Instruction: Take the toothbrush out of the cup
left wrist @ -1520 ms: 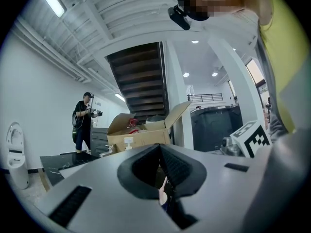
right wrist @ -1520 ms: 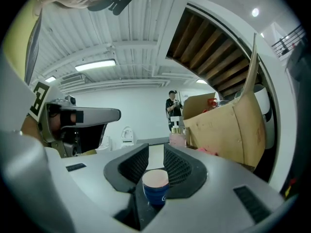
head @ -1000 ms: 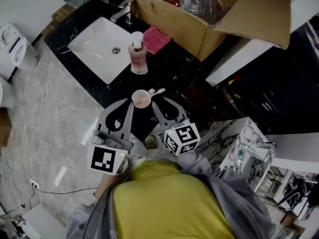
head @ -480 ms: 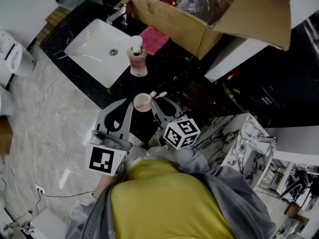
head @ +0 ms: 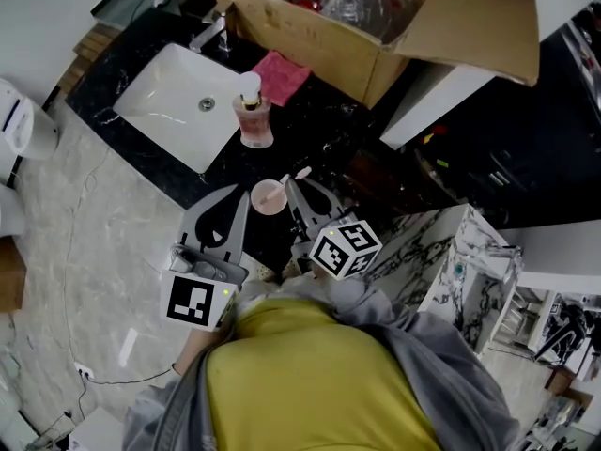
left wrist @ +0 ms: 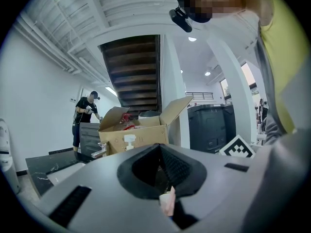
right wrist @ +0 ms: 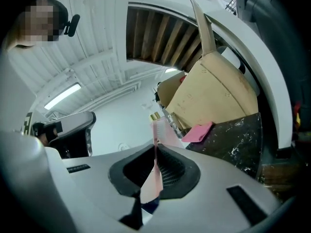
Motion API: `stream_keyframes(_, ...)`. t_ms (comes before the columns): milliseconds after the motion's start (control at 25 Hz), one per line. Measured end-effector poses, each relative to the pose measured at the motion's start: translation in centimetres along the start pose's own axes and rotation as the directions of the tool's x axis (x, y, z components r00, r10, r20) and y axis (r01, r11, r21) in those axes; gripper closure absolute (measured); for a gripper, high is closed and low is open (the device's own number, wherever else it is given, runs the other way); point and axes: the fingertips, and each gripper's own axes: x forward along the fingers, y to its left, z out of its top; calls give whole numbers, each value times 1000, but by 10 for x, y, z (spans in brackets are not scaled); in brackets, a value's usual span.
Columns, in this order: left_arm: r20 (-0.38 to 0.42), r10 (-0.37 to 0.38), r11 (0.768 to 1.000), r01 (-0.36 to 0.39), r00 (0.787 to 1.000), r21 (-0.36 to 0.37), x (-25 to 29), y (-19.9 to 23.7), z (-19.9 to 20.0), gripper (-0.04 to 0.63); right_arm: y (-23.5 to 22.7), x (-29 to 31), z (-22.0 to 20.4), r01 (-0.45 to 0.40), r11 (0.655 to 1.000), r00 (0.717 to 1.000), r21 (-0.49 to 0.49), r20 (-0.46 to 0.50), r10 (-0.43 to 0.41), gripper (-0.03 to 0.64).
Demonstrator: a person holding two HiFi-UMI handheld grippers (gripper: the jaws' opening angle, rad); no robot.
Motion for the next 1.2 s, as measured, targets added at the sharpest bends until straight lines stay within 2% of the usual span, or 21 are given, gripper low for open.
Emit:
stream_keyframes(400, 42, -3, 1000, 3, 999, 0, 0, 7, 9, 594, 36, 3, 67, -16, 983, 1000, -185, 8, 18, 588)
stream_keyframes(600, 65, -2, 1000, 2, 998, 2, 2, 11, 15, 594, 58, -1, 98, -3, 945, 1000, -326, 9, 6, 588)
stream_keyframes(840, 93, 13, 1000, -15, 996, 15, 5, 16, 27, 594, 77, -7, 124, 40, 884, 999, -465, 35, -26, 588)
stream_keyframes(1200, 102, 81, 996, -85, 991, 33, 6, 29, 42, 594, 86, -18, 145, 107, 830, 994, -548, 86, -71, 587)
